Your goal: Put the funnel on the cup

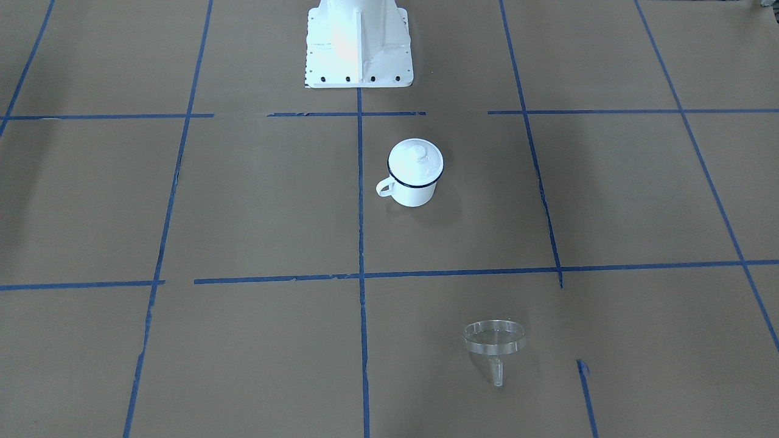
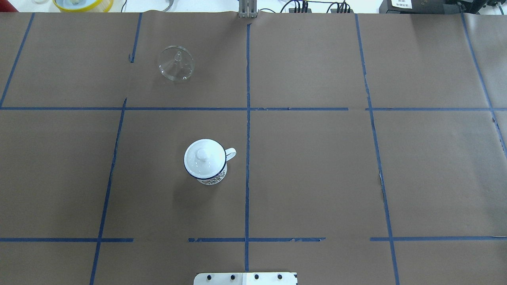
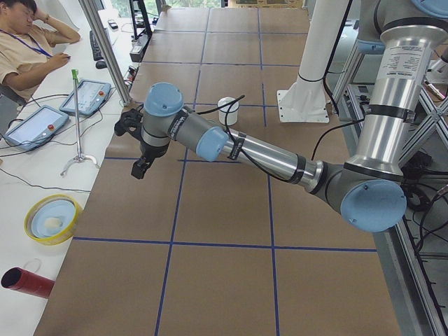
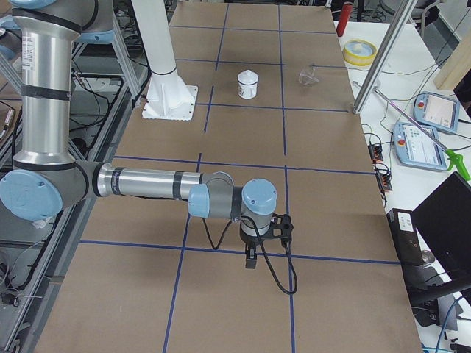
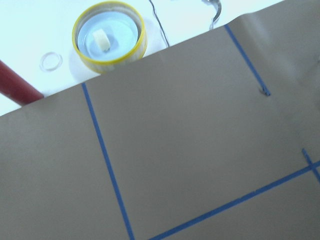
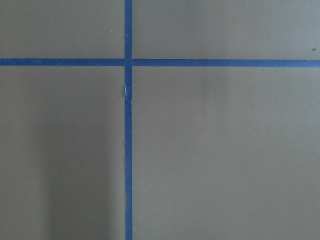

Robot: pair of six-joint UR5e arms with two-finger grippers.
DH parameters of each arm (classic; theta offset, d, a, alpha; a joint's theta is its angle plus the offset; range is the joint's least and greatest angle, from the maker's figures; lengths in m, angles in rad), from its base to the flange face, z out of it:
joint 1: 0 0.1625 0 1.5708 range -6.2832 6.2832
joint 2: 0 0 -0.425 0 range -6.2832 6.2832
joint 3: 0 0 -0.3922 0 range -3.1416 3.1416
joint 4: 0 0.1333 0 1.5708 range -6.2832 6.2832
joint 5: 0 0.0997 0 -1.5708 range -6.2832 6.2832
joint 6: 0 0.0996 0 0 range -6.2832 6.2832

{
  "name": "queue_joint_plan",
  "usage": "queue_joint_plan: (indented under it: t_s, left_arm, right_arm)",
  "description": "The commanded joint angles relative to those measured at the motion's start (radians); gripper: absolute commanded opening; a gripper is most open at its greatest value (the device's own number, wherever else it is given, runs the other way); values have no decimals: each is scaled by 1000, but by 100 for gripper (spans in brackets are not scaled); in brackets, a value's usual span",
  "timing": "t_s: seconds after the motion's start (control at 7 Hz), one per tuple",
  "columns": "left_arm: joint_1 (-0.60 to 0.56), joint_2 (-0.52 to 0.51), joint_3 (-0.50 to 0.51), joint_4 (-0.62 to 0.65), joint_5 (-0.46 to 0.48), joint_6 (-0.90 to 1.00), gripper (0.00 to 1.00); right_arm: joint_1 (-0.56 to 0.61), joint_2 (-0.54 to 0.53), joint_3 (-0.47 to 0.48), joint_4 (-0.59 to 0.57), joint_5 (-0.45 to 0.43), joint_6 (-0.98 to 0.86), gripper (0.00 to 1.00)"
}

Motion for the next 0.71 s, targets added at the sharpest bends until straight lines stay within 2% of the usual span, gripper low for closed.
queue_joint_plan:
  t_s: [0.0,0.14,0.29,0.43,0.57]
  left_arm:
    - [156,-5,-93,-75,-63,-226,100]
    - [287,-16,-127,-74,-44,-480,100]
    - [430,-86,-139,-62,58,-742,100]
    - [554,-175,-135,-15,155,-915,100]
    - [665,-270,-139,132,230,-1058,100]
  right_arm:
    - [0,0,0,0,0,0,100]
    - [0,0,0,0,0,0,100]
    - [0,0,0,0,0,0,100]
    - [0,0,0,0,0,0,100]
    - [0,0,0,0,0,0,100]
